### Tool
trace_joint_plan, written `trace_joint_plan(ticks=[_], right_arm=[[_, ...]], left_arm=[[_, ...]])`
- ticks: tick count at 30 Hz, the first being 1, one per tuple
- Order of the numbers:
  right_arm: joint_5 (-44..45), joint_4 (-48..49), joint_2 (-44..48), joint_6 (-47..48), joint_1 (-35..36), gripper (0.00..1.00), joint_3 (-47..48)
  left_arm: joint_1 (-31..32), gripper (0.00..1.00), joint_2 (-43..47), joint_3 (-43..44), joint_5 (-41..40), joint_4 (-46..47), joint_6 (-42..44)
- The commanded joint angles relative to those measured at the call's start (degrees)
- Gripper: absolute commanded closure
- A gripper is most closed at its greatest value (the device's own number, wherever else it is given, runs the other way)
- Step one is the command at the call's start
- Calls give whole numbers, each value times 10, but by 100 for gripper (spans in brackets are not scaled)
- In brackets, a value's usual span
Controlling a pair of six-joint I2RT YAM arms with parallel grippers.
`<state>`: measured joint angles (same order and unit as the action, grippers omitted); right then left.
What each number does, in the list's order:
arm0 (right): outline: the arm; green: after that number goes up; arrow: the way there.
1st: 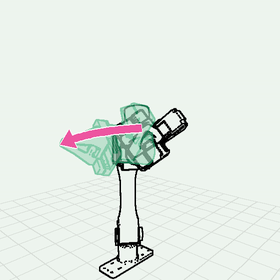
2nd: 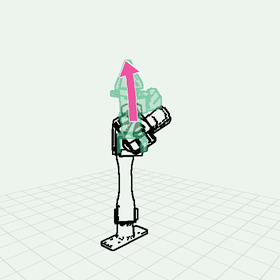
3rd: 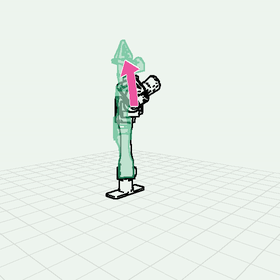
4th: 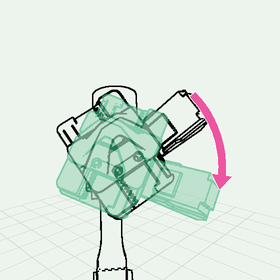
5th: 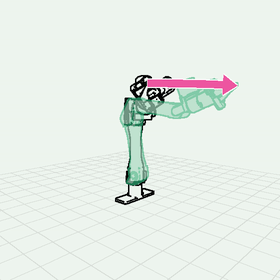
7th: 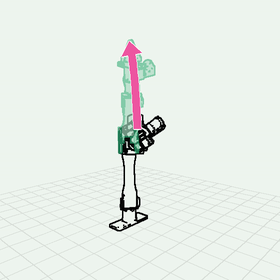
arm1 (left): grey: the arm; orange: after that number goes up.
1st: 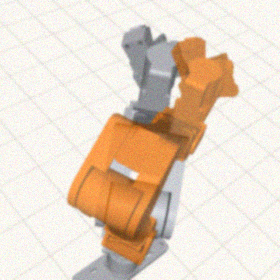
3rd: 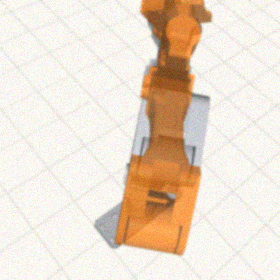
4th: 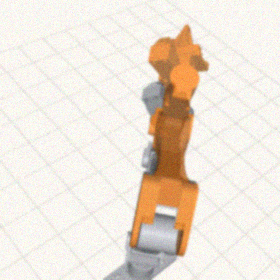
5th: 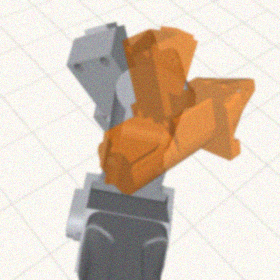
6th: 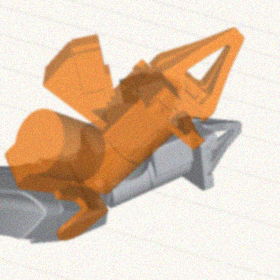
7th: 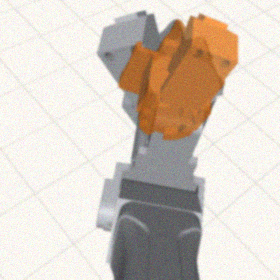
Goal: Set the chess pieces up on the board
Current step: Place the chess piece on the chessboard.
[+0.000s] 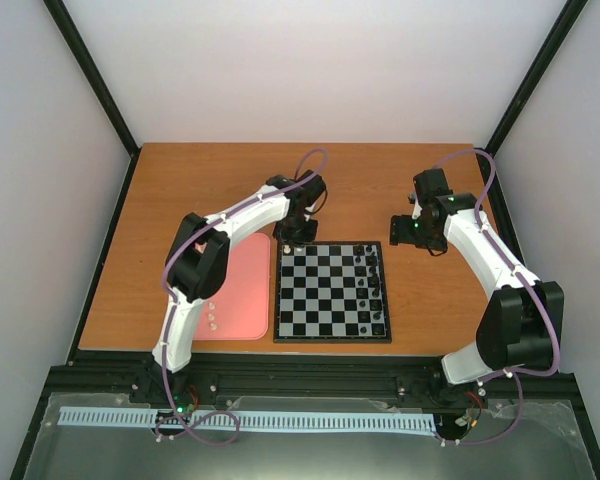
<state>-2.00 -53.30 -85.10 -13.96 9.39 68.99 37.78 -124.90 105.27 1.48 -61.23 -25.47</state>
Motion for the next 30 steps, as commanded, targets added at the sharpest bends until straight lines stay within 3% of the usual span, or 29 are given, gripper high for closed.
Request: trace_joint_plan(ticks=[1, 30], right_arm=[[5, 3, 5, 3, -5, 0, 0], [5, 3, 0, 6, -9, 0, 1]], left_arm=[[8, 99, -19, 27, -3, 1, 18], [13, 95, -59, 70, -47, -23, 28]])
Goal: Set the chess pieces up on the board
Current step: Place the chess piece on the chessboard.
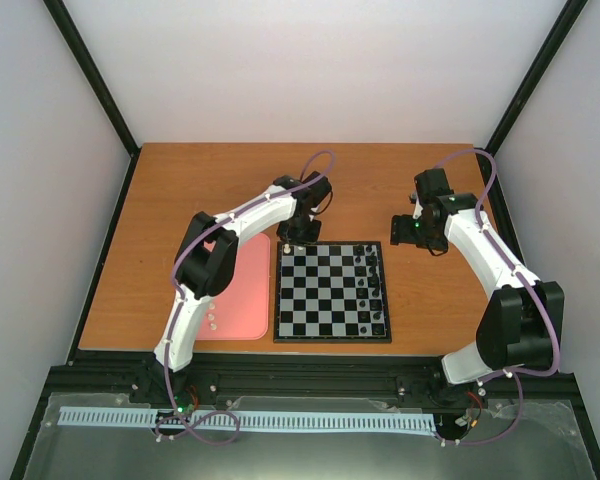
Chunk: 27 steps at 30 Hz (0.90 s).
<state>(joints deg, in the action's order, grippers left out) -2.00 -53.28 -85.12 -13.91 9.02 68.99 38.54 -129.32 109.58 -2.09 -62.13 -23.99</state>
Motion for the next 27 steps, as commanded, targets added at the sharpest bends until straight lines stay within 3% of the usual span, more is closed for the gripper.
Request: trace_joint_plan(ticks=[1, 16, 27], right_arm=[[4, 3, 0, 6, -6, 0, 0], [2, 3, 0, 7, -6, 0, 0], [2, 2, 1, 6, -6, 0, 1]], left_arm=[[6, 95, -15, 25, -14, -15, 14], [6, 92, -22, 10, -11, -1, 12], [6, 81, -24, 5, -15, 3, 13]])
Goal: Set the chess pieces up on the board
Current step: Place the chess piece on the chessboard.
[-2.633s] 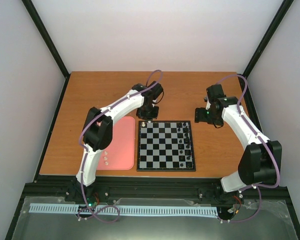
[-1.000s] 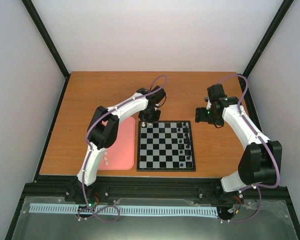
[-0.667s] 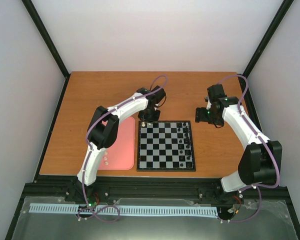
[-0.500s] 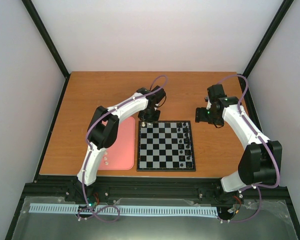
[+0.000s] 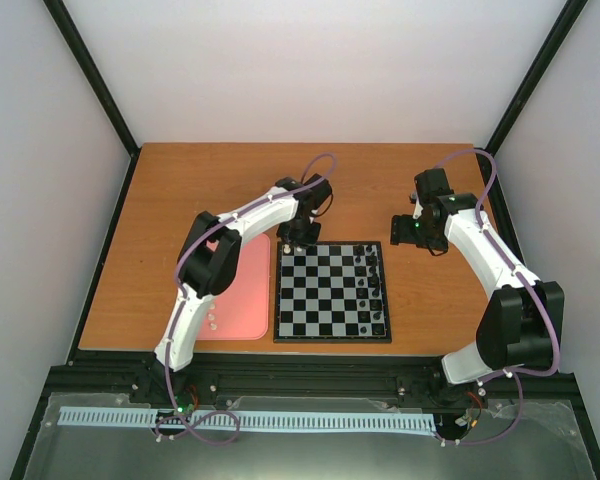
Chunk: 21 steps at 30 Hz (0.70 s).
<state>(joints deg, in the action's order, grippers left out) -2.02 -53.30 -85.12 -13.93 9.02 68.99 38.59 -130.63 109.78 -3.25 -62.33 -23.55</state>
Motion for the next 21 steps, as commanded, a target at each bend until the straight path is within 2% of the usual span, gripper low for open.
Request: trace_joint_plan(ticks=[1, 10, 21], right_arm=[[1, 3, 1, 6, -6, 0, 0], [-2, 3, -3, 6, -6, 0, 4], [-2, 1, -4, 8, -6, 0, 16]], left_arm=[[5, 80, -10, 4, -4, 6, 9], [5, 76, -3, 11, -7, 2, 13], [5, 69, -5, 77, -19, -28, 25]])
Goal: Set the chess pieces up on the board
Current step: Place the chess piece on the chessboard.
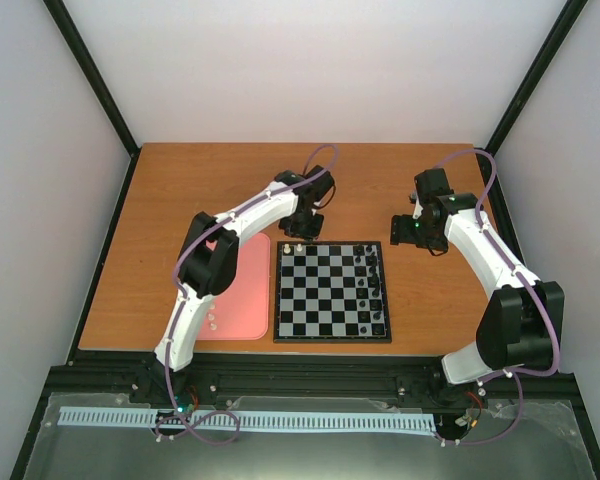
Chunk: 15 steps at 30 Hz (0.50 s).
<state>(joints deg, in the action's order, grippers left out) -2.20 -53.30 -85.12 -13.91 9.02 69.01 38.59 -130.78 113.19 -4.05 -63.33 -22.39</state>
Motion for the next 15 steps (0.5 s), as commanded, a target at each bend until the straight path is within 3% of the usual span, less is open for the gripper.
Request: trace_joint_plan(ticks=[1, 9, 12, 15], right_arm=[[0, 0, -3, 8, -6, 0, 17], [-5, 1, -2, 6, -6, 0, 16], [-10, 5, 0, 7, -6, 0, 9], [-17, 9, 1, 5, -6, 0, 4]], left_arm=[[5, 67, -3, 48, -12, -21, 13], [-40, 37, 42, 56, -26, -38, -2], [-79, 20, 88, 51, -51, -55, -2], [-128, 14, 151, 1, -66, -63, -13]])
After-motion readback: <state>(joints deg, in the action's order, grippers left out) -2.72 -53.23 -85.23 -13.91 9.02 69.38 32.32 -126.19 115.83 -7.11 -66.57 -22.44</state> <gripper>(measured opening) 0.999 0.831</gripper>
